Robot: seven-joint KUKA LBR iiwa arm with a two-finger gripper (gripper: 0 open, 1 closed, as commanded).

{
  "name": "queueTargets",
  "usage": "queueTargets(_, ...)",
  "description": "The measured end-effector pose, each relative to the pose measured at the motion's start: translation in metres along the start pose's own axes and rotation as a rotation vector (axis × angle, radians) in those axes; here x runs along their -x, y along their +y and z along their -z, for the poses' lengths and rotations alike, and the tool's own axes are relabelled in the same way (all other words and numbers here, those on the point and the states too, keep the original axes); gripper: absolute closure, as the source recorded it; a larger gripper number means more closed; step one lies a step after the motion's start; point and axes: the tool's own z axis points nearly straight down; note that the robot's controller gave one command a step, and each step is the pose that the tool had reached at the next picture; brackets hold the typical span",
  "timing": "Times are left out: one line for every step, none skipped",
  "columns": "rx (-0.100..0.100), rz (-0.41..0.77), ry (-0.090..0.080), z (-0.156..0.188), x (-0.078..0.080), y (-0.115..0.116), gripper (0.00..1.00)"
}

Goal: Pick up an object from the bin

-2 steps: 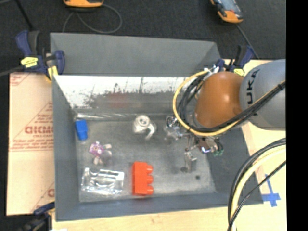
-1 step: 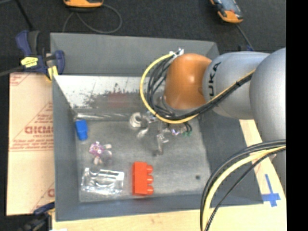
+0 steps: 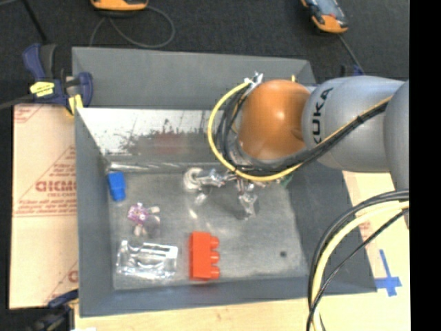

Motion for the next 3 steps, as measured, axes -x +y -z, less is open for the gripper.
queueTargets(-0.001, -0.002, -0.009, 0.004, 0.004, 0.0, 1.0)
queueTargets(0.004, -0.01, -0.006, 0.003, -0.009, -0.02, 1.0)
queueTargets(0.002, 0.01, 0.004, 0.233, -0.001, -0.011, 1.0)
